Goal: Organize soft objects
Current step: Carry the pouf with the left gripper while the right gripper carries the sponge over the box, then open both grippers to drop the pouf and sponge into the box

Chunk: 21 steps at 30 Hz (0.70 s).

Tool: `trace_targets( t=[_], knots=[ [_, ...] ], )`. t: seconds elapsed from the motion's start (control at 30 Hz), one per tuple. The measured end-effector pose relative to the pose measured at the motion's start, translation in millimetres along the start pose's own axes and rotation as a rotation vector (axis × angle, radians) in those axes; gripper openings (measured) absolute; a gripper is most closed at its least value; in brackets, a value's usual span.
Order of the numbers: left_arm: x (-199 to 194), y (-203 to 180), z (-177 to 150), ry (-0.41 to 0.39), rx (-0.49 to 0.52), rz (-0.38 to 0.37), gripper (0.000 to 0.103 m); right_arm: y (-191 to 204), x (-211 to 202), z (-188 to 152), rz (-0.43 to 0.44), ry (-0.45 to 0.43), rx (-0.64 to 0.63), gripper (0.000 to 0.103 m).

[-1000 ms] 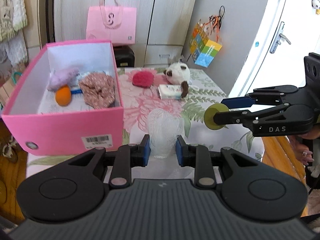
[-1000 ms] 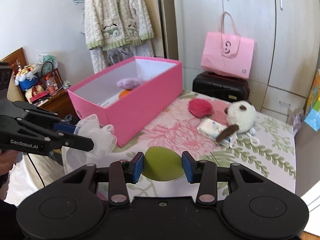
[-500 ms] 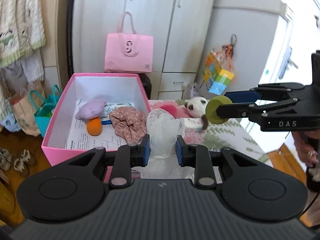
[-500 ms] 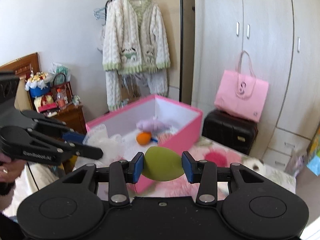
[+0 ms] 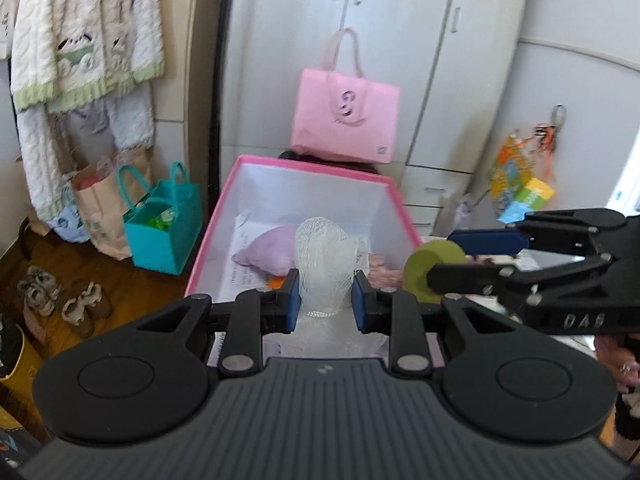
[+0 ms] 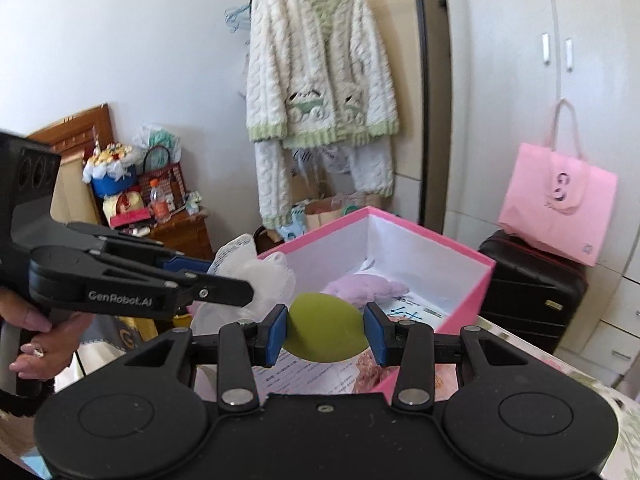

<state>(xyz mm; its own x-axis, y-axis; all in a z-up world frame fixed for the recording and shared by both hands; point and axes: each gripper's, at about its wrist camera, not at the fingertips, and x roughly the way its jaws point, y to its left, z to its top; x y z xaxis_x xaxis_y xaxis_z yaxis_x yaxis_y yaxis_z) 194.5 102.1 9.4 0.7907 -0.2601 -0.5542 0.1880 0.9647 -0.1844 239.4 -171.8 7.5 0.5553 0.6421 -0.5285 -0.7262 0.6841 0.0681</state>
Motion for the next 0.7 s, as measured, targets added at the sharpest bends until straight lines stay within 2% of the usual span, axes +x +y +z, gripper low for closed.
trace_targets(
  t=[0.27, 0.43, 0.57, 0.7],
  knots=[
    [55, 15, 5, 0.036, -0.007, 0.125, 0.025, -20, 74, -1, 0.037, 0.127, -0.052, 0.047],
    [71, 17, 6, 0.062, -0.014, 0.153, 0.026, -18, 103, 0, 0.052, 0.188, -0.134, 0.048],
    [75, 13, 7, 0.062, -0.01, 0.164, 0.029, -14, 114, -1, 0.021, 0.202, -0.195, 0.052],
    [71, 16, 7, 0.049, -0.027, 0.169, 0.042, -18, 112, 0, -0.002, 0.183, -0.184, 0.057]
  ],
)
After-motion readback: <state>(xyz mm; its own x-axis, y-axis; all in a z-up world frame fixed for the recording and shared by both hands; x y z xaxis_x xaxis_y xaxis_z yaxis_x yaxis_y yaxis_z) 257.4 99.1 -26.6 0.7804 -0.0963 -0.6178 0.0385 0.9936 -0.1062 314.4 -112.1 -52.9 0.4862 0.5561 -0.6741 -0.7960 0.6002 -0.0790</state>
